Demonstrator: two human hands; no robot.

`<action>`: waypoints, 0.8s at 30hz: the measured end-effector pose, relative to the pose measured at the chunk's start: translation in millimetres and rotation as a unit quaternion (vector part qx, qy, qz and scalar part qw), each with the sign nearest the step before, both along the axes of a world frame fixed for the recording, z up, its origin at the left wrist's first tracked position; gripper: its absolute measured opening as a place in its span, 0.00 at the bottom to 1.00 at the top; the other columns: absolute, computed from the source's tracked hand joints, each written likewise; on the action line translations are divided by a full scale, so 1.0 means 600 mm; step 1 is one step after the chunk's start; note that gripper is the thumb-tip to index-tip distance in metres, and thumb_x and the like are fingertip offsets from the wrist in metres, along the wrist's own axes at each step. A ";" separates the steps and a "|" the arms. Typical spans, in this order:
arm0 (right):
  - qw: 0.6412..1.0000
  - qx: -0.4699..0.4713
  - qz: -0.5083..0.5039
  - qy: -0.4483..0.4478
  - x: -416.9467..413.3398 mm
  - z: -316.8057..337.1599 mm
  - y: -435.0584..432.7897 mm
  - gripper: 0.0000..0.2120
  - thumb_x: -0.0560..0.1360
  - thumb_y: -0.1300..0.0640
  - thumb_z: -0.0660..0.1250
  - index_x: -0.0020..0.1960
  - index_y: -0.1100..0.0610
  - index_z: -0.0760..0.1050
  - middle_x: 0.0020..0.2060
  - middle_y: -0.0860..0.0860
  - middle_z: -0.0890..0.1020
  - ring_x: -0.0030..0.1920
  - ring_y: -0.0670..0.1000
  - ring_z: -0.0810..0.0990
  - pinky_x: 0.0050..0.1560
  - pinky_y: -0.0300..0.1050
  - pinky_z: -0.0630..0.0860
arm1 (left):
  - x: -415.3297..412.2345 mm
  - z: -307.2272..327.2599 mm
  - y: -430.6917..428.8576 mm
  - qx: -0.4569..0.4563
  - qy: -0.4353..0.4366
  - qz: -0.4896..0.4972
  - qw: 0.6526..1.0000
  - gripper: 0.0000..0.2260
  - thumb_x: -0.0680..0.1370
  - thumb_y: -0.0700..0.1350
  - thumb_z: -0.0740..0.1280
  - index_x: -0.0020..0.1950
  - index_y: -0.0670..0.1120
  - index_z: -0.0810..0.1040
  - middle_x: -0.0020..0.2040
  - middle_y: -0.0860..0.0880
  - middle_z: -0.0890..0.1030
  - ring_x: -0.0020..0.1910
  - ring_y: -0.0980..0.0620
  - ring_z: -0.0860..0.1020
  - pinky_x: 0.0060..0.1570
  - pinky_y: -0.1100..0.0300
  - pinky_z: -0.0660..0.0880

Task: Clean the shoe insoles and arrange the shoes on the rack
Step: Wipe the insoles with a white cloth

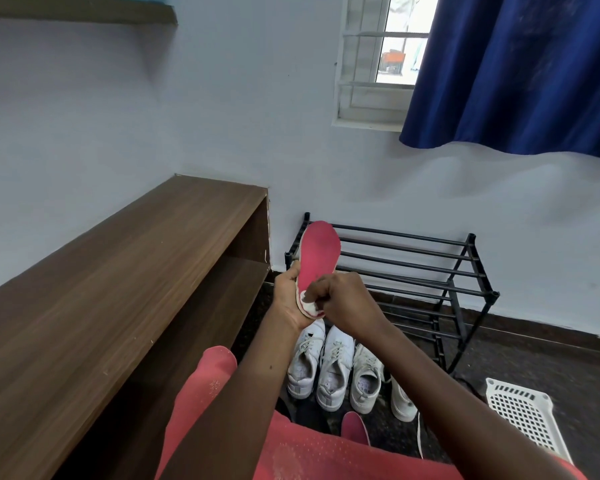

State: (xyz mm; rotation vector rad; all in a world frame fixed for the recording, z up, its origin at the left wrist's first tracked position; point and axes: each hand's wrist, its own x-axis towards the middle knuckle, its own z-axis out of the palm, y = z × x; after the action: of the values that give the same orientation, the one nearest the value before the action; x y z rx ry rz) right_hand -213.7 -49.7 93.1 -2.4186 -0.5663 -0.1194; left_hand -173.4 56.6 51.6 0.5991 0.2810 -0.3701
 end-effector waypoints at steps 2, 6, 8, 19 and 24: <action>1.000 -0.014 -0.005 0.009 0.002 0.001 -0.003 0.15 0.68 0.74 0.64 0.47 0.61 0.84 0.46 0.56 0.85 0.45 0.53 0.83 0.48 0.33 0.73 | -0.001 -0.005 -0.005 -0.012 -0.002 -0.002 1.000 0.27 0.81 0.53 0.53 0.37 0.40 0.84 0.34 0.43 0.82 0.32 0.46 0.82 0.36 0.57 0.80; 0.999 -0.023 -0.036 -0.005 0.015 0.015 -0.001 0.11 0.71 0.69 0.66 0.49 0.62 0.83 0.48 0.57 0.84 0.47 0.54 0.82 0.52 0.39 0.74 | -0.009 0.000 -0.019 -0.004 -0.011 -0.030 0.999 0.20 0.81 0.53 0.55 0.48 0.41 0.80 0.42 0.43 0.82 0.38 0.45 0.83 0.47 0.54 0.77; 0.998 -0.007 -0.059 -0.015 0.025 0.019 0.000 0.09 0.72 0.67 0.66 0.49 0.63 0.83 0.48 0.59 0.84 0.48 0.56 0.82 0.53 0.47 0.75 | -0.013 0.003 -0.025 -0.009 -0.016 -0.036 0.999 0.18 0.80 0.52 0.55 0.51 0.41 0.78 0.45 0.43 0.81 0.41 0.46 0.83 0.50 0.54 0.76; 0.999 0.030 -0.011 0.005 -0.020 0.013 0.003 0.16 0.67 0.75 0.64 0.45 0.60 0.84 0.44 0.56 0.85 0.44 0.52 0.83 0.43 0.29 0.73 | -0.003 0.004 -0.001 -0.006 -0.002 -0.002 1.000 0.22 0.81 0.55 0.53 0.51 0.39 0.78 0.42 0.42 0.81 0.43 0.45 0.80 0.42 0.55 0.80; 0.998 0.016 -0.060 0.008 0.000 0.023 0.003 0.10 0.71 0.68 0.66 0.49 0.61 0.84 0.45 0.57 0.85 0.45 0.54 0.82 0.44 0.33 0.72 | -0.016 0.010 -0.018 -0.013 -0.026 -0.031 0.999 0.23 0.81 0.53 0.55 0.44 0.40 0.82 0.40 0.43 0.83 0.38 0.46 0.83 0.43 0.55 0.79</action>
State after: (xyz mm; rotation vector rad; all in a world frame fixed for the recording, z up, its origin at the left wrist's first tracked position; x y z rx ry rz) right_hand -213.7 -48.1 107.0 -2.4187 -0.4090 -0.1579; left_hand -182.9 46.1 57.6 0.5914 0.2078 -0.4165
